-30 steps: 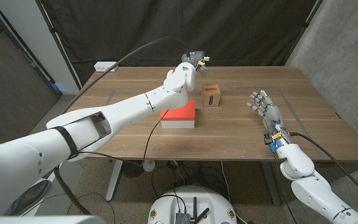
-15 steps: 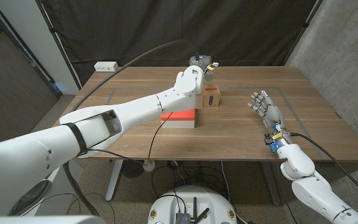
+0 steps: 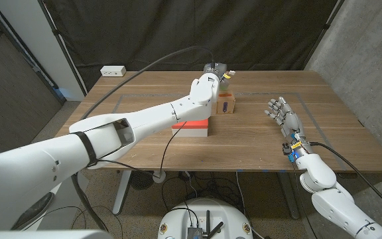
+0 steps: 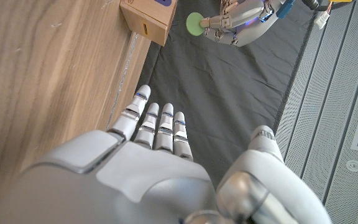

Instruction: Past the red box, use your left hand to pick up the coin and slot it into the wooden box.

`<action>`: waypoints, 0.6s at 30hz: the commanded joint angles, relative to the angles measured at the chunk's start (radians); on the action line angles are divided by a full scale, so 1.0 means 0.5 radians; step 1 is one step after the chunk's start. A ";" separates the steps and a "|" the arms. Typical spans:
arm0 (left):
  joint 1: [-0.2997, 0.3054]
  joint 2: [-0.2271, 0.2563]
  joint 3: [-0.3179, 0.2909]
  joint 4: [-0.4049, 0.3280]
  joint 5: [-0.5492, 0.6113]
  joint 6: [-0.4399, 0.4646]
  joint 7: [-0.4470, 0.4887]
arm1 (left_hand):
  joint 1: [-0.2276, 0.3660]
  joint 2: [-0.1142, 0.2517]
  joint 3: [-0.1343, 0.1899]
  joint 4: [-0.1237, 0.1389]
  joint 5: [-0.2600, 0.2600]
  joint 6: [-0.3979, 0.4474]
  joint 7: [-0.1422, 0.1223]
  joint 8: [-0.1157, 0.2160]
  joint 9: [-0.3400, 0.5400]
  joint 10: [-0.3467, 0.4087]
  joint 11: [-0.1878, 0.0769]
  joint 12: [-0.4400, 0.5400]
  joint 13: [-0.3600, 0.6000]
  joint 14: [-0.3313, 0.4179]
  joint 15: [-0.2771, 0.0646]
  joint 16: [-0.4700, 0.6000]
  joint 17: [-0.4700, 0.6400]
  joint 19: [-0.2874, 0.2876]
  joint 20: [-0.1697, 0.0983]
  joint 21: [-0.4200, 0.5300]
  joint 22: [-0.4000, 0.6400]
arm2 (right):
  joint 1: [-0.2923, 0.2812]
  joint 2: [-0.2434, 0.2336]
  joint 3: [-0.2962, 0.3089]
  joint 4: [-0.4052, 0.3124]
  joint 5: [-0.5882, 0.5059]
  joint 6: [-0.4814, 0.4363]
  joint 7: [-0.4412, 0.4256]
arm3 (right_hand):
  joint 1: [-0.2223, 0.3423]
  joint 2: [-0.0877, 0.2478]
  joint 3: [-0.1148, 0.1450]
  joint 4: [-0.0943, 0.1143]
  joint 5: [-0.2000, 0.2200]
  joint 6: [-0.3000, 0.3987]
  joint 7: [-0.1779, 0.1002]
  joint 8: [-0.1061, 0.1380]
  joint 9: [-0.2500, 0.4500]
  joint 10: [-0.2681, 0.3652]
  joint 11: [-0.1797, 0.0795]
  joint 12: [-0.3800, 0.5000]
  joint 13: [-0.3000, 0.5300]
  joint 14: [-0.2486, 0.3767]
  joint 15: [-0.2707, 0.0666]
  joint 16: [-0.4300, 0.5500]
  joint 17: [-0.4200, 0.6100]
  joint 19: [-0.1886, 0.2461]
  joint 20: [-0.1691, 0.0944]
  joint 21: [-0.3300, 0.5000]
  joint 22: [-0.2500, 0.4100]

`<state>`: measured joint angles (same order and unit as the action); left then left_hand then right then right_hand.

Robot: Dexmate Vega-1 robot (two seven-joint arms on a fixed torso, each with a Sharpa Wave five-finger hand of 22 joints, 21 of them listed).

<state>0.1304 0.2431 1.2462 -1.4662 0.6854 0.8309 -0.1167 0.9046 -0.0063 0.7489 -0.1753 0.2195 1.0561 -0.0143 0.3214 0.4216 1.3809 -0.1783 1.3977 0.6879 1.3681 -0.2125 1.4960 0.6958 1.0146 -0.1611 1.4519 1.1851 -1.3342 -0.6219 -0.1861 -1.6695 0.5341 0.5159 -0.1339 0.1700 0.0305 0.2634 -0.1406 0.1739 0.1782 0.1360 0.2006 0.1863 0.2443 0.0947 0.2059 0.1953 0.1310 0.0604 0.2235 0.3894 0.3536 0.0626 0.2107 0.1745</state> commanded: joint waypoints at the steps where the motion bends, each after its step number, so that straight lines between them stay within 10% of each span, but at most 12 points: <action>1: 0.043 -0.015 -0.023 0.040 -0.016 -0.011 0.028 | 0.026 0.050 0.001 0.002 0.013 0.126 0.113 0.185 0.011 -0.009 0.000 -0.006 -0.006 -0.009 0.003 -0.001 0.013 -0.010 -0.099 0.000 0.012 | 0.014 0.004 -0.013 0.016 0.009 -0.004 0.013 | -0.013 0.001 0.003 -0.003 0.006 0.004 -0.016 -0.006 0.001 0.013 0.014 -0.008 0.007 0.006 0.010 0.007 0.002 0.004 0.013 -0.001 0.004; 18: 0.062 -0.090 -0.040 0.145 -0.053 -0.039 0.143 | 0.032 0.049 -0.004 0.000 0.013 0.124 0.118 0.199 0.003 -0.015 0.000 -0.003 0.003 -0.023 0.003 -0.018 -0.001 -0.010 -0.100 -0.002 0.013 | 0.012 0.006 -0.022 0.038 0.012 -0.004 0.012 | -0.014 0.002 0.003 -0.003 0.006 0.004 -0.017 -0.006 0.001 0.017 0.014 -0.006 0.007 0.008 0.013 0.007 -0.001 0.003 0.017 -0.006 0.005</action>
<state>0.1572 0.2217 1.2304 -1.4299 0.6721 0.8213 -0.0754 0.9018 -0.0034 0.7488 -0.1754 0.2187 1.0517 -0.0099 0.3214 0.4216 1.3779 -0.1811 1.3977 0.6866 1.3645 -0.2089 1.4936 0.6975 1.0147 -0.1610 1.4486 1.1878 -1.3280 -0.6206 -0.1943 -1.6573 0.5374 0.5152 -0.1277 0.1700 0.0305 0.2635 -0.1406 0.1739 0.1782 0.1360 0.2006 0.1863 0.2498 0.1002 0.2059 0.1954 0.1310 0.0604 0.2234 0.3896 0.3536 0.0626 0.2109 0.1745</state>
